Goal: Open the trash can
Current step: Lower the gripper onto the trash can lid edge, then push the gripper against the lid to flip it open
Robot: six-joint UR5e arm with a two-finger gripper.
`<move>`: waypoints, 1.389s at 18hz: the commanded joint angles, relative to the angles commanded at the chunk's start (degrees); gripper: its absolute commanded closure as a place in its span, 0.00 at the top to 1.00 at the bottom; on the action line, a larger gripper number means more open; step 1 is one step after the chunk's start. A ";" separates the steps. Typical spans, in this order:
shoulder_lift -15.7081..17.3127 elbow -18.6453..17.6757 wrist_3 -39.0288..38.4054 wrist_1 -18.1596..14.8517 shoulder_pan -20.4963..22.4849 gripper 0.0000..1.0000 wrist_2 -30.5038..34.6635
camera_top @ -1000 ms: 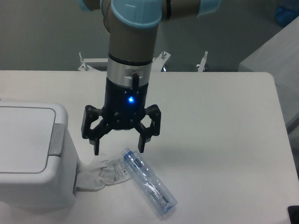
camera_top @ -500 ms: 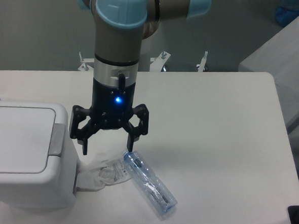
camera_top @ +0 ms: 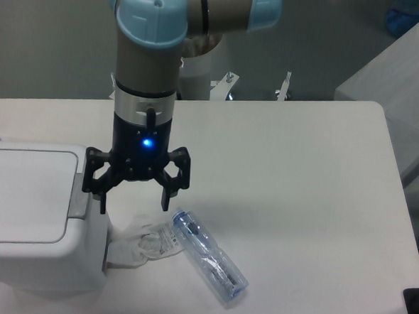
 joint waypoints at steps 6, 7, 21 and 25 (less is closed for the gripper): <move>0.09 -0.62 0.00 0.00 -0.62 1.00 -0.18; 0.00 -0.70 0.00 0.09 -0.62 1.00 -0.26; 0.17 -0.97 0.09 0.35 -1.85 1.00 -0.35; 0.17 -1.15 0.18 0.35 -1.85 1.00 -0.09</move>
